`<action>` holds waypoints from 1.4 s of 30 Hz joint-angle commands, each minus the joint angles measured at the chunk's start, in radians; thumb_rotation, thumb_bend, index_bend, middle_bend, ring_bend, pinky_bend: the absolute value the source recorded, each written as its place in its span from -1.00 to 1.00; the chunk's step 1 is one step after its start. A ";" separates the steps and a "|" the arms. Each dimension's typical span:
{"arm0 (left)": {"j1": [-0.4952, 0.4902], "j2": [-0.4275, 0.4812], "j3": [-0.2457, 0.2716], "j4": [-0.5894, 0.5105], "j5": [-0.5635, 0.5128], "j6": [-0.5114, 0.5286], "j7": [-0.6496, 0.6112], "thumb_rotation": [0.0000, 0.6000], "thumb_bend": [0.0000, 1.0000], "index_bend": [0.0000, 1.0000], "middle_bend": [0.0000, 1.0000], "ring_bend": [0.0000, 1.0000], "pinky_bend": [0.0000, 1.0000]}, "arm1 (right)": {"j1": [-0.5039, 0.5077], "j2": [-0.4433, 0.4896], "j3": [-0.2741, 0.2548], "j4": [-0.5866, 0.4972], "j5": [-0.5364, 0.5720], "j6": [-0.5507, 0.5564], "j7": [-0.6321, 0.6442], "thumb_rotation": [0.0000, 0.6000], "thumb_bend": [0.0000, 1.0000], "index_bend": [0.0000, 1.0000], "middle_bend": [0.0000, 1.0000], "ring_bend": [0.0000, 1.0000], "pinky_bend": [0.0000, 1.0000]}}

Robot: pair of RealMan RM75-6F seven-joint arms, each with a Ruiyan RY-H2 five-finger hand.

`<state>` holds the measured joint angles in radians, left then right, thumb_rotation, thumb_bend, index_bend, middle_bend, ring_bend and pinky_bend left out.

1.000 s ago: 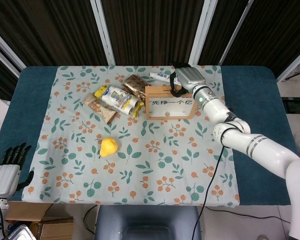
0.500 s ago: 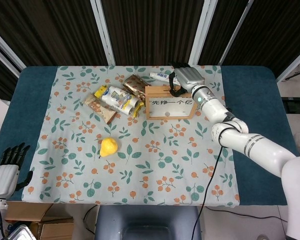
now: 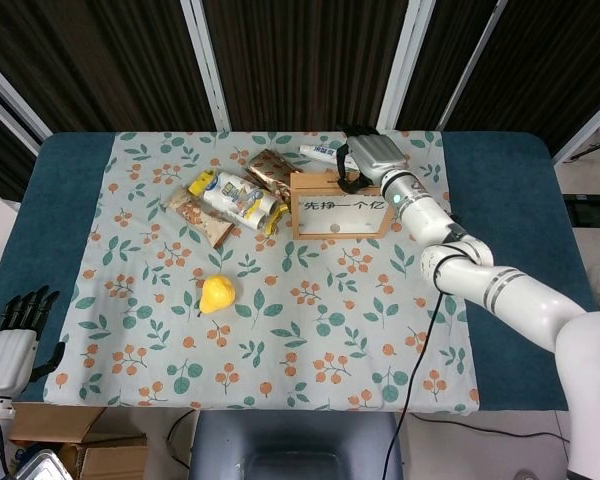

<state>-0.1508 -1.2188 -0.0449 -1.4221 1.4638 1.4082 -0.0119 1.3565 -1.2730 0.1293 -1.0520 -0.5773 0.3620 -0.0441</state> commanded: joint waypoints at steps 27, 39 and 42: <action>-0.001 0.003 -0.001 0.000 -0.002 -0.003 -0.003 1.00 -0.18 -1.00 -1.00 -1.00 -1.00 | -0.062 0.088 0.071 -0.137 -0.109 0.111 0.071 1.00 0.09 -1.00 -0.80 -1.00 -1.00; 0.000 0.008 -0.001 -0.014 0.021 0.021 0.000 1.00 -0.18 -1.00 -1.00 -1.00 -1.00 | -0.610 0.380 -0.123 -0.755 -0.494 1.031 -0.184 1.00 -0.09 -1.00 -1.00 -1.00 -1.00; 0.001 0.011 0.001 -0.029 0.034 0.033 0.014 1.00 -0.18 -1.00 -1.00 -1.00 -1.00 | -0.776 0.381 -0.211 -0.780 -0.537 1.138 -0.161 1.00 -0.15 -1.00 -1.00 -1.00 -1.00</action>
<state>-0.1502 -1.2090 -0.0446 -1.4479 1.4941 1.4379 -0.0012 0.8451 -0.9790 0.0586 -1.6687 -0.9714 1.2823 -0.1506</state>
